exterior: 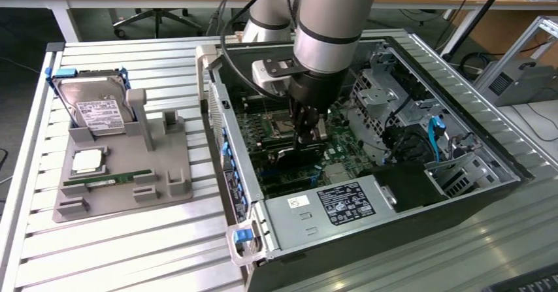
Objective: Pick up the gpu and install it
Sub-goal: 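Press down on the gpu until it lock into place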
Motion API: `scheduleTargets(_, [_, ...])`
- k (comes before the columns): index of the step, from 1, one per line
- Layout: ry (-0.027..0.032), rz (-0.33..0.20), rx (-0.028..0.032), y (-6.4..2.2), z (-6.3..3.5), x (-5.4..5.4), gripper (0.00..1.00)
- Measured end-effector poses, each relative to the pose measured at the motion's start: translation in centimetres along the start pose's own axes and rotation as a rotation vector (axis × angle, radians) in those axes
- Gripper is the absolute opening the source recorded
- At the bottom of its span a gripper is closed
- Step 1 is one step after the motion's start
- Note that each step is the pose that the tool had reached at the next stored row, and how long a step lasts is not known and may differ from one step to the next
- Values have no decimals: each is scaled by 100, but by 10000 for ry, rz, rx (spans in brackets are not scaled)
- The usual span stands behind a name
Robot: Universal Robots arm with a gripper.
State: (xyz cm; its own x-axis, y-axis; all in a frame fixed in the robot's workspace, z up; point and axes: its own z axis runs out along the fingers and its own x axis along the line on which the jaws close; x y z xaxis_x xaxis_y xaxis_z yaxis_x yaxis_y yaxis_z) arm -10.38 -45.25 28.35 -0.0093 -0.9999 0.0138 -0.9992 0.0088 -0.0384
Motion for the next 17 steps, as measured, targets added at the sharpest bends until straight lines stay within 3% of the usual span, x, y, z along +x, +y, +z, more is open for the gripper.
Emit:
scheduleTargets(9, [-1,0,1,180,7,-51,10])
scheduleTargets(17, [1,-1,0,228,28,-53,10])
